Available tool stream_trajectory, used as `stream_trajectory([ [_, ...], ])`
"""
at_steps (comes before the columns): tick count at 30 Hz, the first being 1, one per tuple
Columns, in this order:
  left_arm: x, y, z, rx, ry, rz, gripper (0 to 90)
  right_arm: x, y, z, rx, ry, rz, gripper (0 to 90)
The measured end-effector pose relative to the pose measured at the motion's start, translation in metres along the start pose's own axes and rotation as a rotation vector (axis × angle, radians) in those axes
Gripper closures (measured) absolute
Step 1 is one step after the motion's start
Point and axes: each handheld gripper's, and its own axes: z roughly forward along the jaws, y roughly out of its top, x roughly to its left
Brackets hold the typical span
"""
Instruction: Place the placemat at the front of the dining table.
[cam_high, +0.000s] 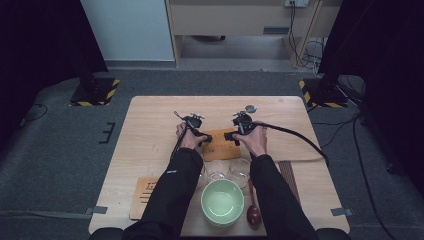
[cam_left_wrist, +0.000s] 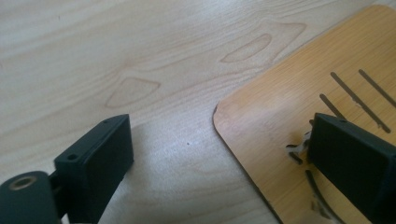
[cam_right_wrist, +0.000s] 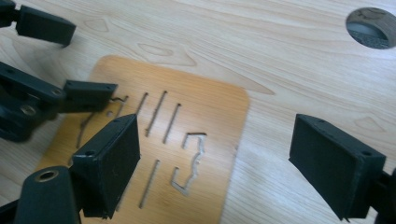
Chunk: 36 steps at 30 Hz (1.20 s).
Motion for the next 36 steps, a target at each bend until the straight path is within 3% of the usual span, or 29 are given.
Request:
stream_trajectory([
  [3,-0.001,0.002,-0.004,-0.004,0.001,0.015,15.5,-0.007,-0.006,0.000,0.008,0.011,-0.012,17.2],
  [7,-0.006,0.004,-0.012,-0.026,-0.025,0.054,14.0,-0.013,-0.015,-0.001,0.020,0.042,-0.056,20.0],
  [11,-0.010,0.000,-0.020,0.004,-0.037,0.107,14.6,-0.017,-0.024,-0.003,0.049,0.062,-0.132,23.1],
  [15,-0.010,-0.008,-0.028,0.011,-0.059,0.111,16.8,-0.014,-0.031,-0.004,0.067,0.112,-0.213,23.6],
  [22,-0.005,-0.020,-0.032,0.047,-0.071,0.121,20.4,-0.011,-0.041,-0.003,0.108,0.143,-0.280,23.2],
  [36,-0.003,-0.027,-0.028,0.055,-0.086,0.105,18.8,-0.004,-0.050,0.007,0.137,0.175,-0.312,21.8],
])
